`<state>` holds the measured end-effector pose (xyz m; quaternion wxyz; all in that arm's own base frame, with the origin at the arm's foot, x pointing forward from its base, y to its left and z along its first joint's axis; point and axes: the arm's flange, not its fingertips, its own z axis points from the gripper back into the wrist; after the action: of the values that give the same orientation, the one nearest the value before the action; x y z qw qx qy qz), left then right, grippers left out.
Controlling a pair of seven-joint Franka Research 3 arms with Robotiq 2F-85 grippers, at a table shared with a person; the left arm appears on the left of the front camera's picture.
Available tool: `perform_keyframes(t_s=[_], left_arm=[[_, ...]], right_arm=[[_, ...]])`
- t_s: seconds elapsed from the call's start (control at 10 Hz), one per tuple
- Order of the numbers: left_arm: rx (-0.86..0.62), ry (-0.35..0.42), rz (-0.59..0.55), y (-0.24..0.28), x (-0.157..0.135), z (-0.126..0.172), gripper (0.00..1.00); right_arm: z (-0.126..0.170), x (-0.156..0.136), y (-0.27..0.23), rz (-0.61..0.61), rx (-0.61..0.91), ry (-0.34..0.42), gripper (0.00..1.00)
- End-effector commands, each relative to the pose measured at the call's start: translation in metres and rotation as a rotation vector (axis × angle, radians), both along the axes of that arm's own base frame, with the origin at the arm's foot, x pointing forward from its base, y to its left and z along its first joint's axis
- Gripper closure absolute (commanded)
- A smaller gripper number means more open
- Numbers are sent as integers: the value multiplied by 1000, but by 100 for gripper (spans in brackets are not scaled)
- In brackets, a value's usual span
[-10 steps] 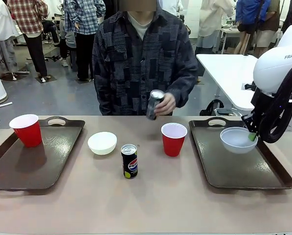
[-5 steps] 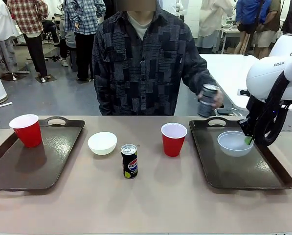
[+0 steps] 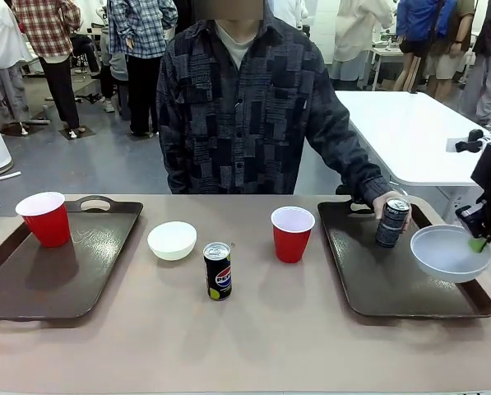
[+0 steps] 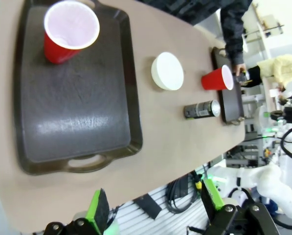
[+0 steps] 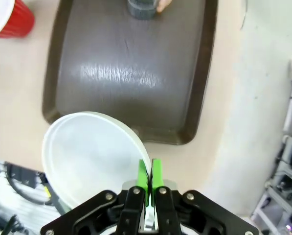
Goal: Prepare tableware on both trays.
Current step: Pick up a Picnic Bowl from the table and place it on a Handle tray.
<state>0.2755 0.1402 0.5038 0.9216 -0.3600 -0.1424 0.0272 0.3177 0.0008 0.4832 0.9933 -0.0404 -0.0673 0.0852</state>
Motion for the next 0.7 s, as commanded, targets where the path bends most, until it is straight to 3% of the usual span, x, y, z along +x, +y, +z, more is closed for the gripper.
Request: perform_keyframes(t_s=[0.0,0.4,0.6], left_arm=[[-21,-1,4,0,0,1,0],[-21,-1,4,0,0,1,0],[-21,-1,4,0,0,1,0]], right_arm=[[-31,-1,-10,9,-9,47,96],[-35,13,1,25,26,67,96],[-46,55,7,0,94,106,96]])
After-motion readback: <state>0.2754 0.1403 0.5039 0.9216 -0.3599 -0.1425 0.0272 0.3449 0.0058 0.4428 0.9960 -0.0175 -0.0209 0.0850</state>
